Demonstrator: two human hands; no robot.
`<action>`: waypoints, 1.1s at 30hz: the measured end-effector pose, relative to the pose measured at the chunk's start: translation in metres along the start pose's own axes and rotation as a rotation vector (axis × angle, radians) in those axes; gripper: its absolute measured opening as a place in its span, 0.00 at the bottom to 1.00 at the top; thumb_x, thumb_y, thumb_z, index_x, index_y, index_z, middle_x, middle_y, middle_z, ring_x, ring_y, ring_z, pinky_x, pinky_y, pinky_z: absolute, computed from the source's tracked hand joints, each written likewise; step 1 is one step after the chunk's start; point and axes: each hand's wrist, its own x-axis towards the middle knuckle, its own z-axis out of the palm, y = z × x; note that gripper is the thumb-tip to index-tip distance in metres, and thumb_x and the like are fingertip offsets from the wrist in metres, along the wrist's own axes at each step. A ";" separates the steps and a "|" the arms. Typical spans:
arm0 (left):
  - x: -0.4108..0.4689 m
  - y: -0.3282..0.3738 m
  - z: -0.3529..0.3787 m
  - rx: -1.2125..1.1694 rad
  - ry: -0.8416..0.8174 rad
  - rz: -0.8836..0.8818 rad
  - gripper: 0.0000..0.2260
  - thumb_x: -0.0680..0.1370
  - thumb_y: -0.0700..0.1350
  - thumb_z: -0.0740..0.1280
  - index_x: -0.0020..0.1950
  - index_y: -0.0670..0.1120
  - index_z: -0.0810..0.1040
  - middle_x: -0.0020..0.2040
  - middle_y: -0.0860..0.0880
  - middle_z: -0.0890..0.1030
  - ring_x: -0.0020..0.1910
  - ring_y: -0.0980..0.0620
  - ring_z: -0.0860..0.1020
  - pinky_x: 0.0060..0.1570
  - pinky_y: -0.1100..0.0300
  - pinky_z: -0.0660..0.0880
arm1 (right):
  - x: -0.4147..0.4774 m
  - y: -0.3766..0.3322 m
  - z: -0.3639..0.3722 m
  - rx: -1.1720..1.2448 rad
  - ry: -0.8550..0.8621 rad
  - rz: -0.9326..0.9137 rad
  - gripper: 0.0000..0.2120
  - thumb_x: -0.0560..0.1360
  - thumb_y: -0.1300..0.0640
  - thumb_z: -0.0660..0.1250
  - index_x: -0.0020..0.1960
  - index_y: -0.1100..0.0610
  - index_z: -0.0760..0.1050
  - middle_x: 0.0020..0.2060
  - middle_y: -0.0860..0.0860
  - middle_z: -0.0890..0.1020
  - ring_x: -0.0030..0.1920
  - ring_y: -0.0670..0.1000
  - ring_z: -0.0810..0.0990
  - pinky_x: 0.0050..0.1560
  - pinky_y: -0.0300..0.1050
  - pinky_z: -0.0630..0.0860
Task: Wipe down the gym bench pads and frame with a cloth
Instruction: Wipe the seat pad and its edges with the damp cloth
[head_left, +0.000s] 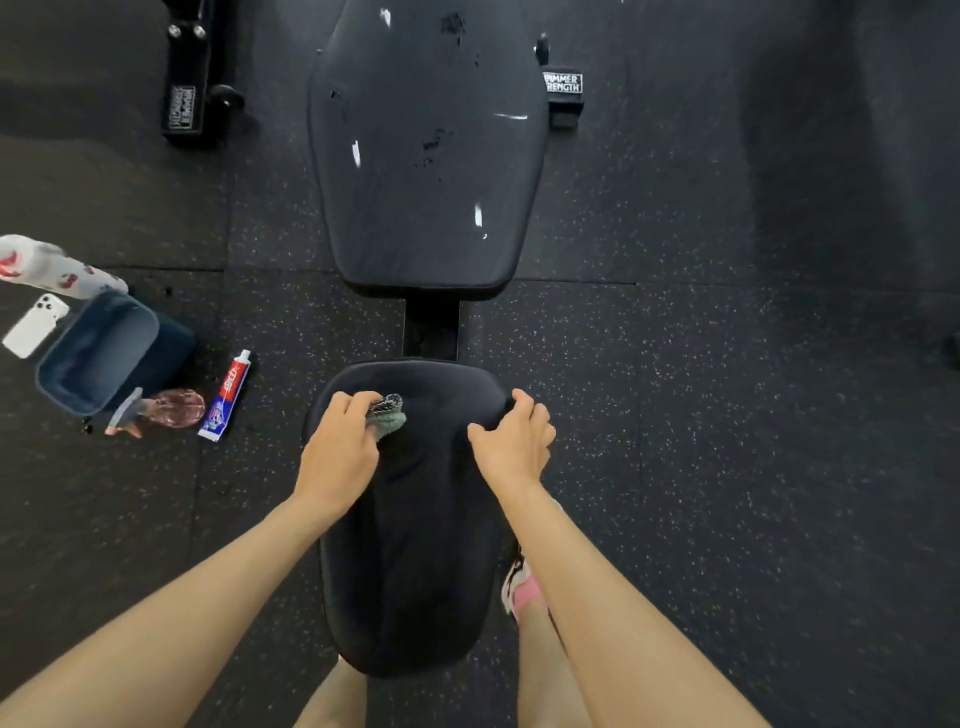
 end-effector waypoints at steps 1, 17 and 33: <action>0.002 0.004 0.001 -0.005 0.018 -0.023 0.15 0.80 0.39 0.60 0.67 0.46 0.71 0.60 0.48 0.71 0.57 0.46 0.73 0.50 0.54 0.69 | 0.004 -0.001 -0.005 -0.021 -0.015 -0.024 0.33 0.76 0.54 0.68 0.76 0.55 0.55 0.74 0.54 0.60 0.72 0.57 0.58 0.69 0.53 0.60; 0.108 0.002 -0.024 -0.031 -0.094 0.125 0.16 0.78 0.35 0.62 0.64 0.46 0.74 0.58 0.47 0.72 0.60 0.47 0.70 0.56 0.49 0.71 | 0.057 -0.044 0.030 -0.111 0.037 0.073 0.26 0.77 0.40 0.62 0.71 0.50 0.67 0.70 0.53 0.69 0.71 0.57 0.64 0.73 0.56 0.54; 0.148 -0.003 -0.020 -0.019 -0.361 -0.063 0.15 0.79 0.41 0.63 0.66 0.42 0.75 0.62 0.42 0.77 0.62 0.40 0.71 0.57 0.53 0.68 | 0.067 -0.051 0.047 -0.240 -0.043 0.099 0.25 0.73 0.36 0.64 0.67 0.44 0.69 0.71 0.50 0.60 0.72 0.56 0.55 0.73 0.54 0.46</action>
